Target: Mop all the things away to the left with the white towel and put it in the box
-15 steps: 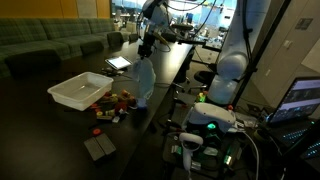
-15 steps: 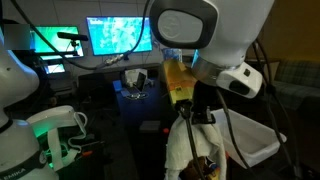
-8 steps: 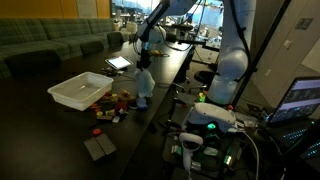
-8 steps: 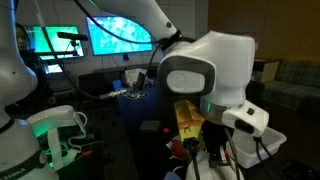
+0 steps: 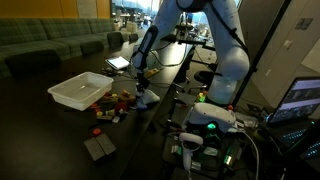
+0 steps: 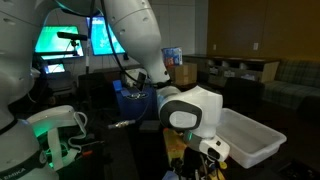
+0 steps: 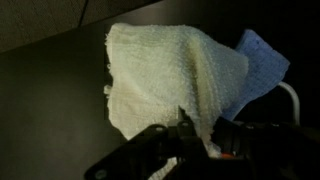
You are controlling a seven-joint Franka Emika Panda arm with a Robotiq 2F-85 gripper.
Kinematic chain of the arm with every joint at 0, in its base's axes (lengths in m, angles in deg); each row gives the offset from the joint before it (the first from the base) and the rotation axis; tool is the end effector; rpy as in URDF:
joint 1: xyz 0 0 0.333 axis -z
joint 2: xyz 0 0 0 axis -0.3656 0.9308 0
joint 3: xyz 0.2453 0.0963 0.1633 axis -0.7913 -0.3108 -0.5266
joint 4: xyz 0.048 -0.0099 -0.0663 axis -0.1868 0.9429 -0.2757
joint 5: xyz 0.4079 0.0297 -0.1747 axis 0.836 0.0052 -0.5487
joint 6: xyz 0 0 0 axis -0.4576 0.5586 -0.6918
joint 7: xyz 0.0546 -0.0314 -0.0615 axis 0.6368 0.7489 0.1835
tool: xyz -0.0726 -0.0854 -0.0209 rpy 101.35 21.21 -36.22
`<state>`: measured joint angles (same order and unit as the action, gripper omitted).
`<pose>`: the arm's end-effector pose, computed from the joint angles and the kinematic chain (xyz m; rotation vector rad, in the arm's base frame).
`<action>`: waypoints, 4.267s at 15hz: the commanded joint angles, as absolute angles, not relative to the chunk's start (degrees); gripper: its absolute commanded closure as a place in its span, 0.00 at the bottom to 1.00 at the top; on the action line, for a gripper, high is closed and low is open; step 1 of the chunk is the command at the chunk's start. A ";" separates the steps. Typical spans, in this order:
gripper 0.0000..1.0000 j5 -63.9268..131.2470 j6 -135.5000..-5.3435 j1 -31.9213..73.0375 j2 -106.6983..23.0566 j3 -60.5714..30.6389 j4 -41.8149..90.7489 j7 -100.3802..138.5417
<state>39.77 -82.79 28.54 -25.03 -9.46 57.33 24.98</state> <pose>0.5149 -0.1660 0.0459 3.0558 -0.4588 -0.3109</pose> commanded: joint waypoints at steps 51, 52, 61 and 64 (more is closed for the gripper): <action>0.94 76.08 -82.23 35.65 -55.08 -17.48 59.52 59.46; 0.94 75.13 -86.61 34.59 -53.49 -17.07 59.25 57.67; 0.94 46.26 -113.20 15.41 -23.94 -0.52 50.54 29.73; 0.94 39.49 -109.19 13.24 -15.93 2.13 45.14 21.25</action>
<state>43.75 -111.65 16.64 -23.82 -1.80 52.52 27.44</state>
